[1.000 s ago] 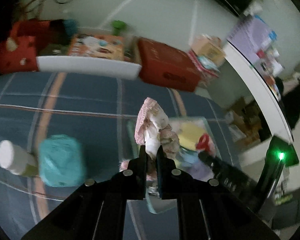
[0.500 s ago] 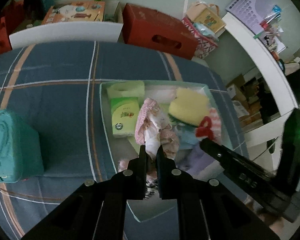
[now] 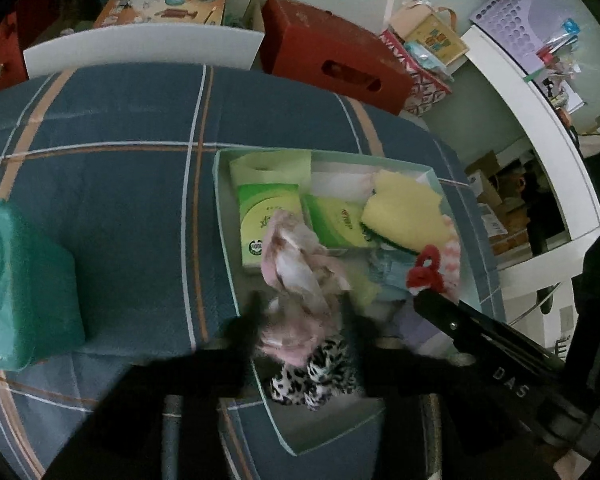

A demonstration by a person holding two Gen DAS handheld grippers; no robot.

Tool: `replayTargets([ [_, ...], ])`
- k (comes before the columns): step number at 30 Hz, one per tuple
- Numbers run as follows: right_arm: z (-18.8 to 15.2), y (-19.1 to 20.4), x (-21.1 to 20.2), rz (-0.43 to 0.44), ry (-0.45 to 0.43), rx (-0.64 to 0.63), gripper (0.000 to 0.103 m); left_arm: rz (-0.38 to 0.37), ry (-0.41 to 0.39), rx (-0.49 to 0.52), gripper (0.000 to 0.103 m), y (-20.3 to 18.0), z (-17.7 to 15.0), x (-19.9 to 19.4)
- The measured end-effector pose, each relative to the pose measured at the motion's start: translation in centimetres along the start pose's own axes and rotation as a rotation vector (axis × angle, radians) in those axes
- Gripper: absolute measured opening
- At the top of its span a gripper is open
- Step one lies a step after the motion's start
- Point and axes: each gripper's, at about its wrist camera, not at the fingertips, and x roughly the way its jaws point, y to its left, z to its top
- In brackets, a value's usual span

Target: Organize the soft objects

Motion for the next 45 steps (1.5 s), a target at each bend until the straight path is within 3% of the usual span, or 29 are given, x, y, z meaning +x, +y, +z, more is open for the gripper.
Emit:
replayTargets([
  [3,-0.1,0.3,-0.6,-0.009,-0.017,-0.007,0.052,0.002,-0.021,0.007,0.06,-0.2,-0.2,-1.3],
  [5,-0.2,0.4,-1.1,-0.016,-0.027,-0.011,0.052,0.02,-0.039,0.011,0.065,-0.2,-0.4,-2.1],
  [7,-0.3,0.5,-1.4,-0.019,-0.034,-0.013,0.055,0.07,-0.063,0.022,0.076,-0.2,-0.9,-2.8],
  [13,-1.2,1.2,-1.9,-0.034,-0.04,-0.033,0.069,0.183,-0.122,0.049,0.091,0.4,-2.6,-4.6],
  [23,-2.9,2.6,-2.0,-0.08,-0.043,-0.079,0.083,0.286,-0.141,0.018,0.1,3.3,-5.3,-5.8],
  [28,-3.9,3.0,-2.4,-0.084,-0.076,-0.08,0.103,0.321,-0.132,-0.026,0.1,5.1,-6.6,-6.1],
  [36,-6.2,3.4,-2.7,-0.062,-0.104,-0.081,0.103,0.342,-0.139,-0.103,0.1,7.7,-8.4,-7.0],
  [45,-7.9,3.9,-1.7,-0.068,-0.061,-0.113,0.103,0.383,-0.148,-0.133,0.1,9.2,-9.5,-8.0],
])
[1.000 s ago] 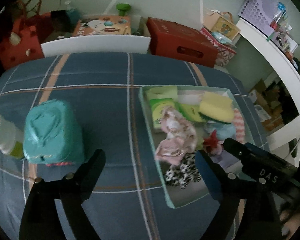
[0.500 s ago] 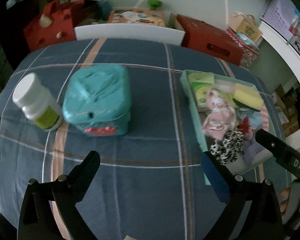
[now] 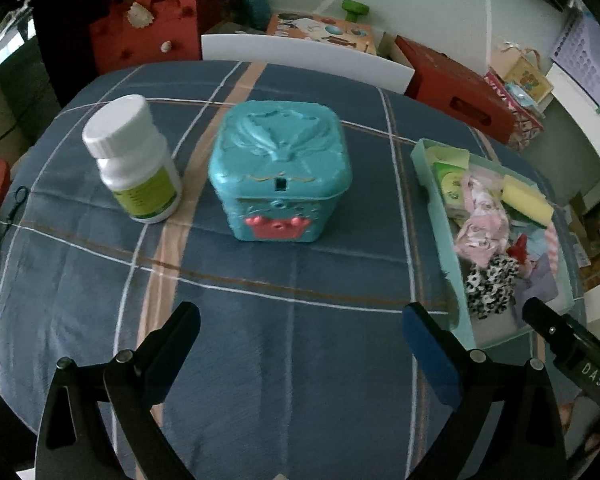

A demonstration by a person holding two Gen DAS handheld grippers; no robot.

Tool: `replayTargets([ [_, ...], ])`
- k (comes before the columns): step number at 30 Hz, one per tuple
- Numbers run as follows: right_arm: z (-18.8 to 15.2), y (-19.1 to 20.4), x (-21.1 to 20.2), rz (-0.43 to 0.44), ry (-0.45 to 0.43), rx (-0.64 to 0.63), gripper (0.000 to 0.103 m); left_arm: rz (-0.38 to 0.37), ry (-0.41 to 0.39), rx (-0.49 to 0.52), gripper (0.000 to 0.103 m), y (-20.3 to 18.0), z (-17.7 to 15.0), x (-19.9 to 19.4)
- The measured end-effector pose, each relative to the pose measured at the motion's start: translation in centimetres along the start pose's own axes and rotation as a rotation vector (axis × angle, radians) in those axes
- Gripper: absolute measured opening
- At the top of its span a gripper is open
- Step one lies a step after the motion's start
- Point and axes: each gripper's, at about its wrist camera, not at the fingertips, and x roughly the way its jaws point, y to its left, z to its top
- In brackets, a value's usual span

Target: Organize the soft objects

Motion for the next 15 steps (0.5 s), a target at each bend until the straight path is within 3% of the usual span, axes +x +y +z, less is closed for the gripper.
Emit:
replayTargets([
  [10,-0.13,0.41,0.27,-0.005,0.012,-0.017,0.103,0.119,-0.006,0.029,0.1,-0.22,-0.26,-0.1],
  [15,-0.14,0.52,0.45,-0.002,0.019,-0.021,0.103,0.096,0.008,0.018,0.1,-0.33,-0.21,0.22],
])
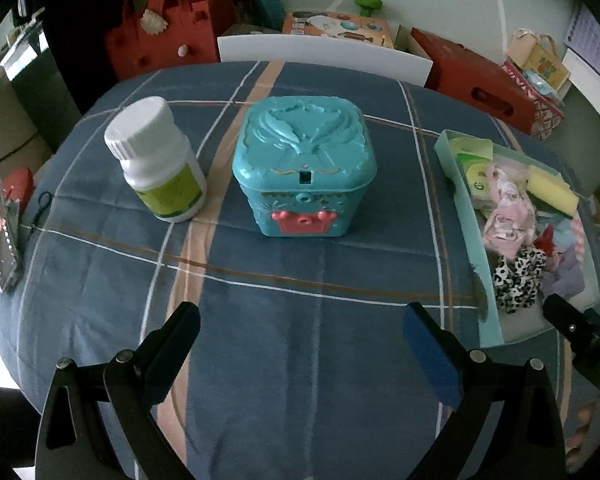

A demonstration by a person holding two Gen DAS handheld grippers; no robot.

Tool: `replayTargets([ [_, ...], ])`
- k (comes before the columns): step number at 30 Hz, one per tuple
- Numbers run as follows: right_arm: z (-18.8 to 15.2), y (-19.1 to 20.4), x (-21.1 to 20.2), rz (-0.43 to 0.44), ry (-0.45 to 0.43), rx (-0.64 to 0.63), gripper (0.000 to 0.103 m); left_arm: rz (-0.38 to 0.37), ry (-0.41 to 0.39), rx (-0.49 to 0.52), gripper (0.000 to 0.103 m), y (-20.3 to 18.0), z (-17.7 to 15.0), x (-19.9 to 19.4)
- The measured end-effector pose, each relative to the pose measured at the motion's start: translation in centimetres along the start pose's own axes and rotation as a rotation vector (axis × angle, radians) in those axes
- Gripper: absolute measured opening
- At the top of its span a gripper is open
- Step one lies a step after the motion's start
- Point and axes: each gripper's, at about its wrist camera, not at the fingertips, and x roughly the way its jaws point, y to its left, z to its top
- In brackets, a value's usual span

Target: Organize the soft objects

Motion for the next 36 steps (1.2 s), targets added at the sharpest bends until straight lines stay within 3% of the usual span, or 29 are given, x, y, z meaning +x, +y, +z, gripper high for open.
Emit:
replayTargets([
  [6,0.0,-0.1,0.3,0.003,0.013,-0.006,0.103,0.087,-0.008,0.035,0.1,-0.8,-0.1,0.1],
  [17,-0.2,0.0,0.7,-0.001,0.026,-0.023,0.103,0.084,0.014,0.075,0.1,-1.7,-0.2,0.6],
  [36,-0.5,0.5,1.2,-0.014,0.046,-0.048,0.103,0.082,0.036,0.055,0.1,-1.4,-0.2,0.9],
])
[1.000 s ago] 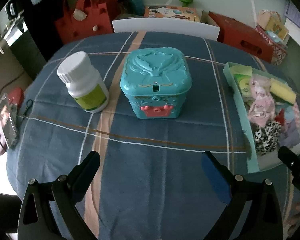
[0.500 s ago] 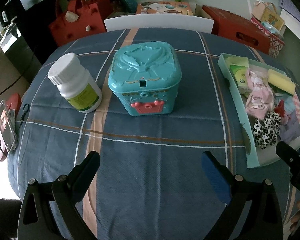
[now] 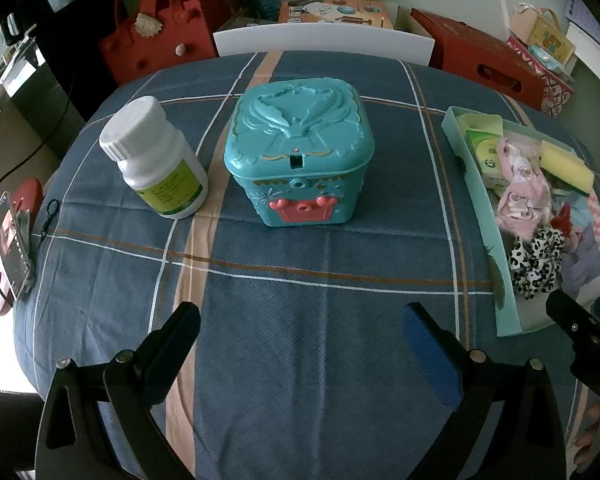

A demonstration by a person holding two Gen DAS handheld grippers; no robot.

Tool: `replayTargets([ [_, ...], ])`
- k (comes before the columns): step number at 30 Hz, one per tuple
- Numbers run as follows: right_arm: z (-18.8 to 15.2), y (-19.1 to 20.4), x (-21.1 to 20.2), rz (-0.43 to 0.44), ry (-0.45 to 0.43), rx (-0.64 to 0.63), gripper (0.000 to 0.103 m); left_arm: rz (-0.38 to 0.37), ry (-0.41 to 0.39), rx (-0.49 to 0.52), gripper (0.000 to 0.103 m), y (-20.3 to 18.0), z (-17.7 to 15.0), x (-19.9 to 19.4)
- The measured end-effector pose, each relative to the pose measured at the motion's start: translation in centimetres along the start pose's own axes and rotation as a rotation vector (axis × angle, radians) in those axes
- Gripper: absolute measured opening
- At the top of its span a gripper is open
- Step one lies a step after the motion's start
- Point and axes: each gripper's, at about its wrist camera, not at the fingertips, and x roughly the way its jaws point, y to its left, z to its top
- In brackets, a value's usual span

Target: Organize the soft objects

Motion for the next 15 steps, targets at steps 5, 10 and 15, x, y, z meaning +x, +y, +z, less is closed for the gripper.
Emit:
replayTargets([
  [5,0.02,0.0,0.0,0.0,-0.001,0.0,0.103,0.004,-0.002,-0.001,0.1,0.0,0.0,-0.13],
  [10,0.0,0.01,-0.01,-0.001,0.0,0.0,0.103,0.008,-0.001,0.004,0.1,-0.1,-0.06,-0.03],
  [15,-0.02,0.03,0.02,-0.002,0.0,-0.001,0.103,0.012,-0.003,0.001,0.1,-0.08,-0.07,-0.06],
])
